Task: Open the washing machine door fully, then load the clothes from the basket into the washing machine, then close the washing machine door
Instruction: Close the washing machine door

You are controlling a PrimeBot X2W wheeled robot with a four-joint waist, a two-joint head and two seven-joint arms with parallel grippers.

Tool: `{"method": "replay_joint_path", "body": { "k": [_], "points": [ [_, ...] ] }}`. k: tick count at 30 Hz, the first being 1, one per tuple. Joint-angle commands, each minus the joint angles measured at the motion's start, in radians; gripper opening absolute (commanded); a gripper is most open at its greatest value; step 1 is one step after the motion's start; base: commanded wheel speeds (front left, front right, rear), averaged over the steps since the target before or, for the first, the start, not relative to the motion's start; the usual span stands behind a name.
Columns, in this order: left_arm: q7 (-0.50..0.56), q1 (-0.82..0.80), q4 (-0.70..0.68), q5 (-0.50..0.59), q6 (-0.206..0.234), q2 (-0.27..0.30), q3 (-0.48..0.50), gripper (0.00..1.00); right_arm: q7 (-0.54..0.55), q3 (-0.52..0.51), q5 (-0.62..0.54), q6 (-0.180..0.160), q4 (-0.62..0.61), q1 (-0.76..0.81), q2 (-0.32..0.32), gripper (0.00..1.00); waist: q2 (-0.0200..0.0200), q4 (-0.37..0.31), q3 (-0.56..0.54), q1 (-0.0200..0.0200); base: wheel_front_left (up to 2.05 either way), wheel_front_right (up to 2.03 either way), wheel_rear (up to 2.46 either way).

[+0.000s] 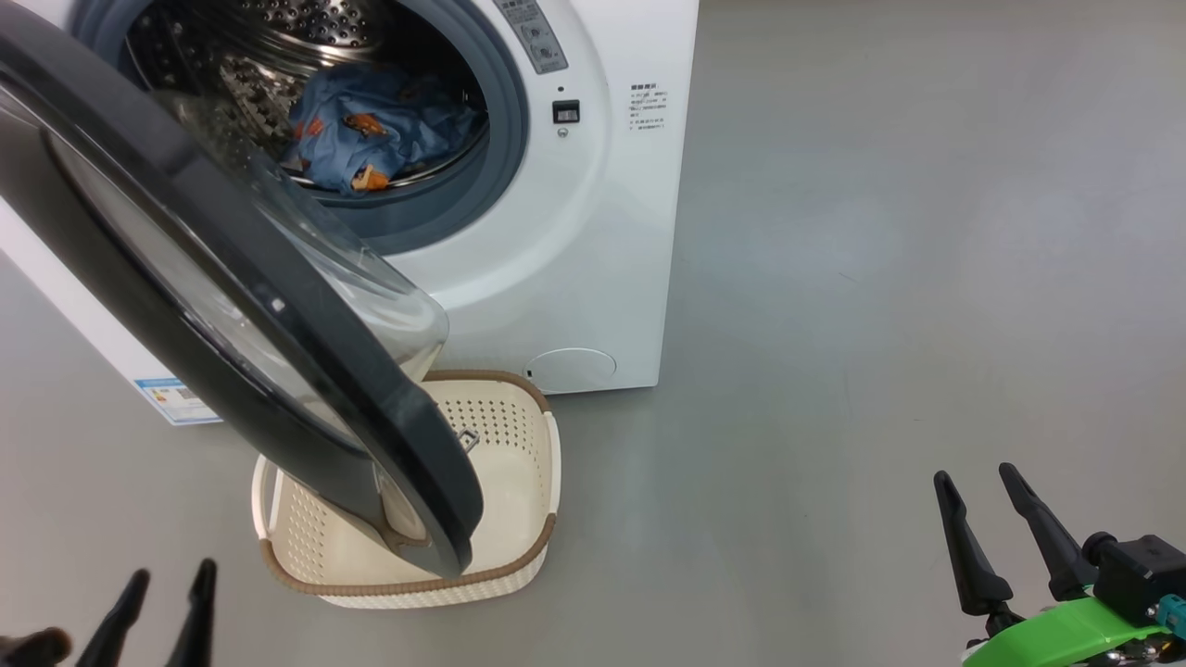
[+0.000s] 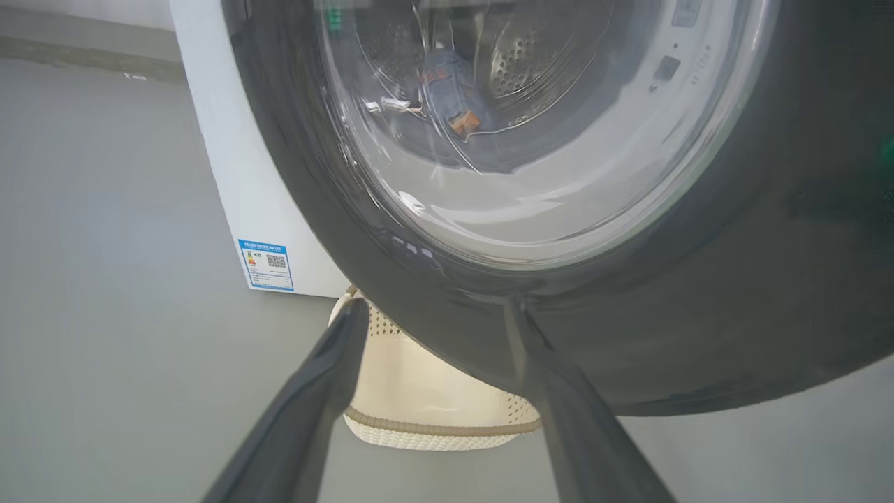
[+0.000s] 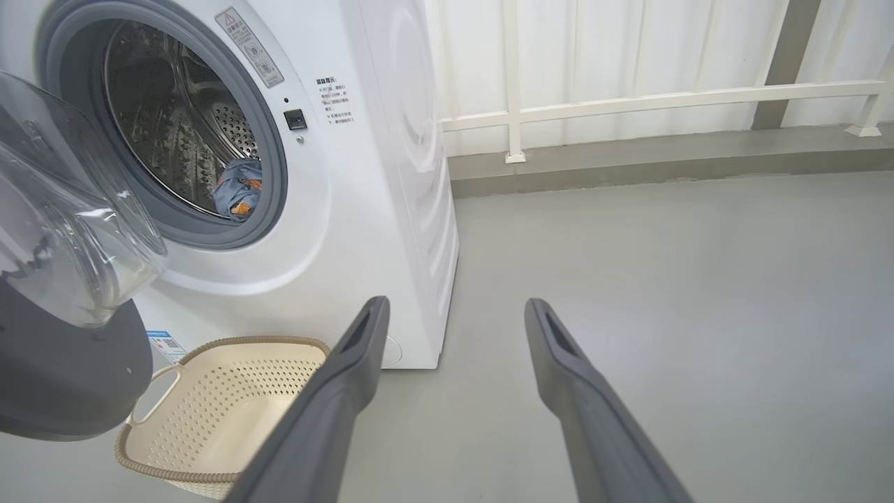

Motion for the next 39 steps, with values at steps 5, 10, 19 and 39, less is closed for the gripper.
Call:
{"method": "replay_joint_path", "body": {
  "k": [5,10,19,39],
  "points": [
    [-0.013,-0.009,-0.066,0.158,-0.003,-0.039,0.114,1.0,-0.008,0.011,-0.001,0.001,-0.023,-0.003,-0.017,1.0,-0.0001,-0.003,0.002,0.0,0.0,0.0,0.0],
    [-0.013,0.017,-0.098,0.239,-0.003,-0.1,0.17,1.0,-0.008,0.004,0.0,0.001,-0.023,-0.004,-0.017,1.0,-0.0001,-0.007,-0.002,0.0,0.0,0.0,0.0],
    [-0.013,0.057,-0.108,0.296,-0.003,-0.139,0.2,1.0,-0.008,-0.001,0.0,0.001,-0.023,0.001,-0.015,1.0,-0.0001,-0.018,-0.013,0.0,0.0,0.0,0.0],
    [-0.014,0.058,-0.105,0.322,-0.003,-0.17,0.215,1.0,-0.008,-0.012,-0.004,0.001,-0.028,0.003,-0.007,1.0,-0.0001,-0.023,-0.004,0.0,0.0,0.0,0.0]
  ]
}}
